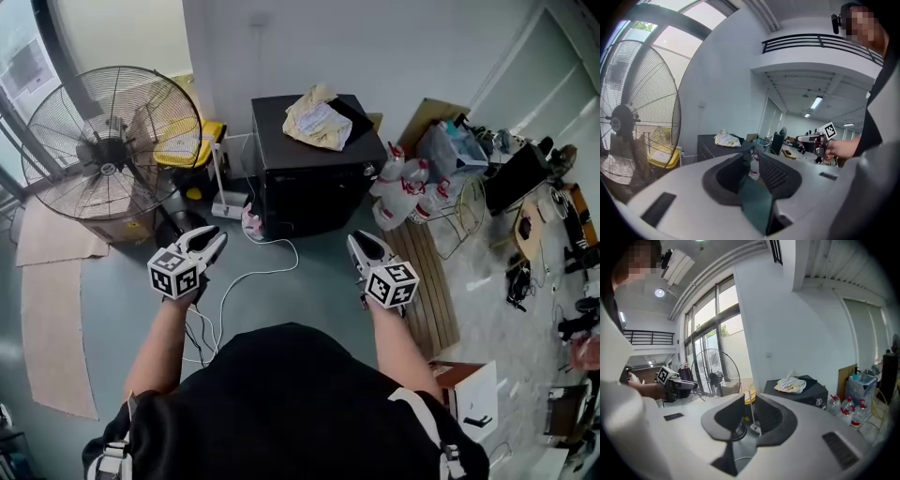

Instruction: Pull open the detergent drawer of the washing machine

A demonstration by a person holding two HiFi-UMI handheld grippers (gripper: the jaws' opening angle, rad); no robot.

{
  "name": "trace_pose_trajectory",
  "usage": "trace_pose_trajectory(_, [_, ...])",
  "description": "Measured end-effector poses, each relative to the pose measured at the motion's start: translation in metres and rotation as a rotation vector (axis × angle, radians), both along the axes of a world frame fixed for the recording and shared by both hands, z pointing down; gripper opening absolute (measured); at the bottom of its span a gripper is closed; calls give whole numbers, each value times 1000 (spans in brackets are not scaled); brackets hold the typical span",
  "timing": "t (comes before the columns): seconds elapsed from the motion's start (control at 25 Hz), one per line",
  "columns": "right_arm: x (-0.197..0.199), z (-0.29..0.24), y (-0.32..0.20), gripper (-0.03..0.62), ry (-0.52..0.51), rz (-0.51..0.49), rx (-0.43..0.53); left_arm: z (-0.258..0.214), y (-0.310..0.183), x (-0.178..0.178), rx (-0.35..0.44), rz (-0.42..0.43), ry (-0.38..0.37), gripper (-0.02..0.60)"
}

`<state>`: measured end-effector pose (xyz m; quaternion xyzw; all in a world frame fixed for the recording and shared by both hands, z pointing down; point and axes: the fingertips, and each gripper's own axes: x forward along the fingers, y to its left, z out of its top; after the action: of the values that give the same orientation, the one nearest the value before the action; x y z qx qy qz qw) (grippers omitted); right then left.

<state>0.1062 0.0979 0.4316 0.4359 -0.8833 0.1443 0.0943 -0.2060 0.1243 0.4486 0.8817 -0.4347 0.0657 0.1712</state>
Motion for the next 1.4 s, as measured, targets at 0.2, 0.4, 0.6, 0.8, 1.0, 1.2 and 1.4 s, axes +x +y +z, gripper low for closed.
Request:
trace_pose_trajectory(0.2, [-11,-3,10,69,10,13,10,0,7,-8,3,31,-8,109])
trace_pose_trajectory(0.4, [-21,-9,21,75,13,27,21,-3,14,-17,13,69,-29,109])
trace_pose_trajectory(0.6, [-29,-18,33,83,9,42,29,-11,20,-24,24,82,-29,109])
trace_pose_trajectory(0.8, [-34,-19,47,83,19,42,31,-12,27,-27,35,94,-31,109])
trace_pose_trajectory(1.0, [-31,-17,52,77,27,49,29,-9,34,-25,34,94,-20,106])
trace_pose_trajectory(1.2, [-32,-13,52,52,26,47,29,-7,36,-26,36,82,-20,92])
trace_pose_trajectory(1.4, [-28,-10,48,35,22,48,34,-8,34,-26,43,68,-21,87])
